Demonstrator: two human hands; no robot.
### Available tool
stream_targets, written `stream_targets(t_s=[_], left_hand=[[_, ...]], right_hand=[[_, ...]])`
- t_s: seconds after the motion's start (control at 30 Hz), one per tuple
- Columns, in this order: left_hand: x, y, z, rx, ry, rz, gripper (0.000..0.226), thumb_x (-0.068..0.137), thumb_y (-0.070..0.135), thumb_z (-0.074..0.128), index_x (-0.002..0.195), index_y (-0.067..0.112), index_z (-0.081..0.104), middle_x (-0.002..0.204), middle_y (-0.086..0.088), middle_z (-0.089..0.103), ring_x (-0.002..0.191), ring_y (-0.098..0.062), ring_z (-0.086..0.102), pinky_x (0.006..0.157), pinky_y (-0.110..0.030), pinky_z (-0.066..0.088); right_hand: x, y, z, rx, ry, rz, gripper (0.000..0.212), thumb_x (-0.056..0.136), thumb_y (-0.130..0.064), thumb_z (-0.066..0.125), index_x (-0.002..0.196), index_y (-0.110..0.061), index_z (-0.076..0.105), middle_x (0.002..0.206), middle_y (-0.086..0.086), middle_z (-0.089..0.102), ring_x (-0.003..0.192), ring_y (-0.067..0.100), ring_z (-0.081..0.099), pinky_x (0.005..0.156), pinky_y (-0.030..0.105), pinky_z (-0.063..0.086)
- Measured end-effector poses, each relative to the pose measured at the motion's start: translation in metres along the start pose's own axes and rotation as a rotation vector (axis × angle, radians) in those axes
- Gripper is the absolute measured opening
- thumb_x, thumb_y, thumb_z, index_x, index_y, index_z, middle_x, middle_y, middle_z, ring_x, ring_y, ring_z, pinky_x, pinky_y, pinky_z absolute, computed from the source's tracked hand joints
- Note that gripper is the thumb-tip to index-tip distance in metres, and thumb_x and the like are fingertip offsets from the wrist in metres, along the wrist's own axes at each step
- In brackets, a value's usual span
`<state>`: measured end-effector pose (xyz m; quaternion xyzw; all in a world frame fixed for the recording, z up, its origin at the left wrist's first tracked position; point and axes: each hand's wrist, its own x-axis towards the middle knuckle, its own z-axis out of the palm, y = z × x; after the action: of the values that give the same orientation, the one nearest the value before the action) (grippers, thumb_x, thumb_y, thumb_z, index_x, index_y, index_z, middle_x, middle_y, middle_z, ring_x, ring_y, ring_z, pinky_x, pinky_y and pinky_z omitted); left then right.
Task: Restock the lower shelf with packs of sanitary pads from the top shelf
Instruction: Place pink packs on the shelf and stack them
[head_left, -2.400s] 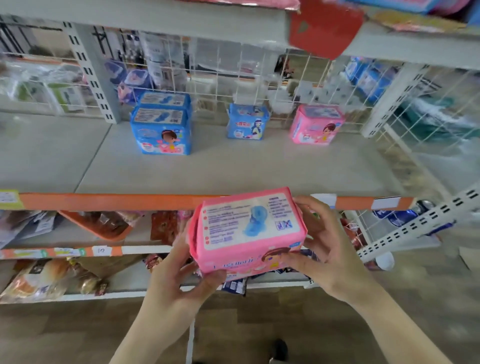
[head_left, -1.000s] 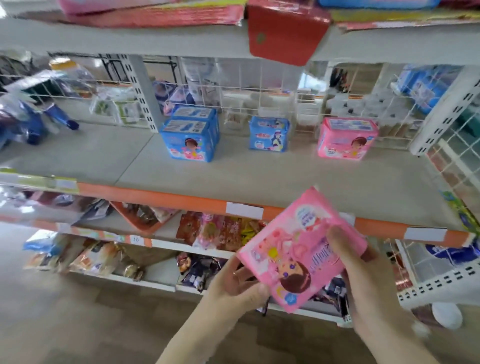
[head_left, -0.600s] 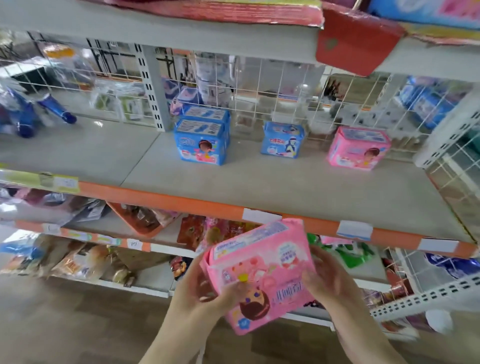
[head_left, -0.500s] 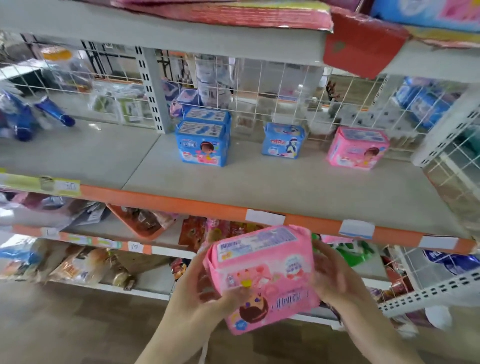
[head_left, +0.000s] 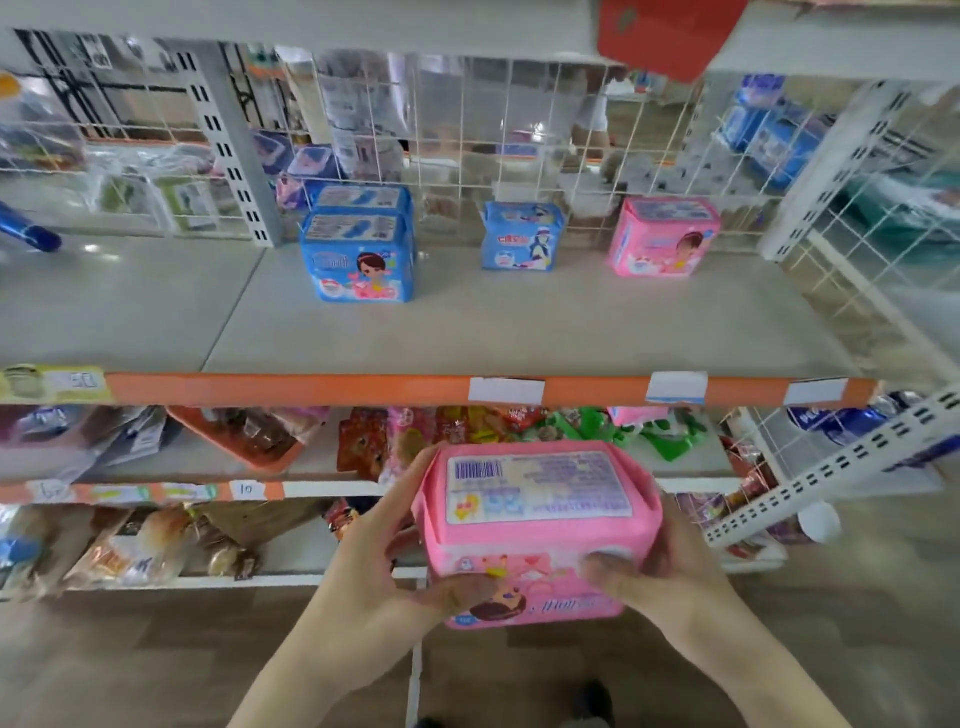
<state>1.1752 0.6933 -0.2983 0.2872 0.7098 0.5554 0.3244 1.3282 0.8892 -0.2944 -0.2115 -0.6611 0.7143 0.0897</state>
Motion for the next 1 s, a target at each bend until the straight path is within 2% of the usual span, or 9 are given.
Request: stream_targets(t_s=[0.17, 0.27, 0.37, 0.5, 0.6, 0.67, 0.8, 0.9, 1.0], left_hand=[[-0.002, -0.01, 0.009, 0.032, -0.002, 0.017, 0.099, 0.063, 0.03, 0.093, 0.14, 0.06, 0.039, 0.122, 0.016, 0.07, 0.117, -0.012, 0.064, 0.091, -0.033, 0.057], [-0.002, -0.007, 0.02, 0.007, -0.055, -0.016, 0.095, 0.063, 0.036, 0.09, 0.143, 0.048, 0.04, 0.12, 0.013, 0.071, 0.114, -0.012, 0.066, 0.087, -0.034, 0.059], [-0.001, -0.004, 0.035, -0.024, -0.081, -0.051, 0.095, 0.058, 0.047, 0.086, 0.142, 0.04, 0.042, 0.117, 0.013, 0.073, 0.111, -0.011, 0.068, 0.089, -0.037, 0.06], [0.006, 0.007, 0.059, -0.082, -0.076, -0.101, 0.087, 0.054, 0.049, 0.086, 0.132, 0.044, 0.048, 0.111, 0.014, 0.075, 0.105, -0.009, 0.071, 0.087, -0.031, 0.06], [0.017, 0.017, 0.078, -0.105, -0.061, -0.117, 0.084, 0.055, 0.056, 0.082, 0.131, 0.043, 0.049, 0.11, 0.015, 0.074, 0.104, -0.008, 0.071, 0.085, -0.03, 0.06], [0.025, 0.021, 0.091, -0.105, -0.045, -0.116, 0.081, 0.057, 0.06, 0.079, 0.131, 0.046, 0.049, 0.112, 0.017, 0.074, 0.106, -0.008, 0.07, 0.09, -0.035, 0.058], [0.039, 0.031, 0.115, -0.085, -0.038, -0.128, 0.078, 0.06, 0.06, 0.081, 0.13, 0.053, 0.047, 0.121, 0.018, 0.07, 0.114, -0.009, 0.067, 0.101, -0.043, 0.052], [0.053, 0.039, 0.136, -0.056, -0.062, -0.134, 0.084, 0.06, 0.06, 0.082, 0.135, 0.047, 0.046, 0.124, 0.016, 0.069, 0.116, -0.009, 0.066, 0.102, -0.046, 0.052], [0.066, 0.043, 0.16, -0.047, -0.068, -0.136, 0.088, 0.061, 0.051, 0.084, 0.138, 0.034, 0.047, 0.124, 0.013, 0.069, 0.115, -0.012, 0.067, 0.1, -0.048, 0.053]], right_hand=[[-0.01, 0.005, -0.002, 0.026, 0.012, 0.001, 0.106, 0.053, -0.054, 0.093, 0.142, -0.036, 0.038, 0.129, -0.009, 0.067, 0.121, 0.01, 0.062, 0.093, 0.023, 0.054], [-0.018, 0.009, -0.006, 0.094, 0.018, 0.025, 0.102, 0.057, -0.048, 0.092, 0.142, -0.033, 0.037, 0.127, -0.008, 0.068, 0.119, 0.01, 0.063, 0.09, 0.022, 0.054], [-0.026, 0.014, -0.014, 0.142, 0.051, 0.049, 0.101, 0.058, -0.053, 0.091, 0.142, -0.034, 0.039, 0.129, -0.005, 0.067, 0.12, 0.016, 0.064, 0.09, 0.029, 0.056], [-0.03, 0.013, -0.034, 0.179, 0.104, 0.051, 0.103, 0.056, -0.063, 0.088, 0.143, -0.032, 0.041, 0.13, 0.003, 0.067, 0.117, 0.026, 0.066, 0.089, 0.039, 0.059], [-0.029, 0.004, -0.054, 0.18, 0.124, 0.017, 0.098, 0.055, -0.067, 0.085, 0.138, -0.035, 0.046, 0.125, 0.0, 0.07, 0.114, 0.022, 0.069, 0.084, 0.034, 0.06], [-0.027, -0.002, -0.071, 0.17, 0.128, -0.01, 0.092, 0.057, -0.068, 0.083, 0.135, -0.034, 0.049, 0.122, -0.003, 0.071, 0.111, 0.019, 0.07, 0.081, 0.03, 0.06], [-0.019, -0.011, -0.11, 0.168, 0.145, -0.061, 0.084, 0.069, -0.061, 0.08, 0.139, -0.027, 0.047, 0.124, 0.0, 0.07, 0.116, 0.021, 0.067, 0.084, 0.029, 0.059], [-0.013, -0.015, -0.138, 0.167, 0.125, -0.099, 0.073, 0.072, -0.059, 0.079, 0.136, -0.035, 0.052, 0.129, 0.001, 0.068, 0.12, 0.022, 0.065, 0.093, 0.037, 0.057], [-0.009, -0.014, -0.16, 0.165, 0.148, -0.106, 0.071, 0.073, -0.063, 0.075, 0.133, -0.032, 0.054, 0.125, -0.002, 0.07, 0.118, 0.02, 0.066, 0.09, 0.033, 0.058]])
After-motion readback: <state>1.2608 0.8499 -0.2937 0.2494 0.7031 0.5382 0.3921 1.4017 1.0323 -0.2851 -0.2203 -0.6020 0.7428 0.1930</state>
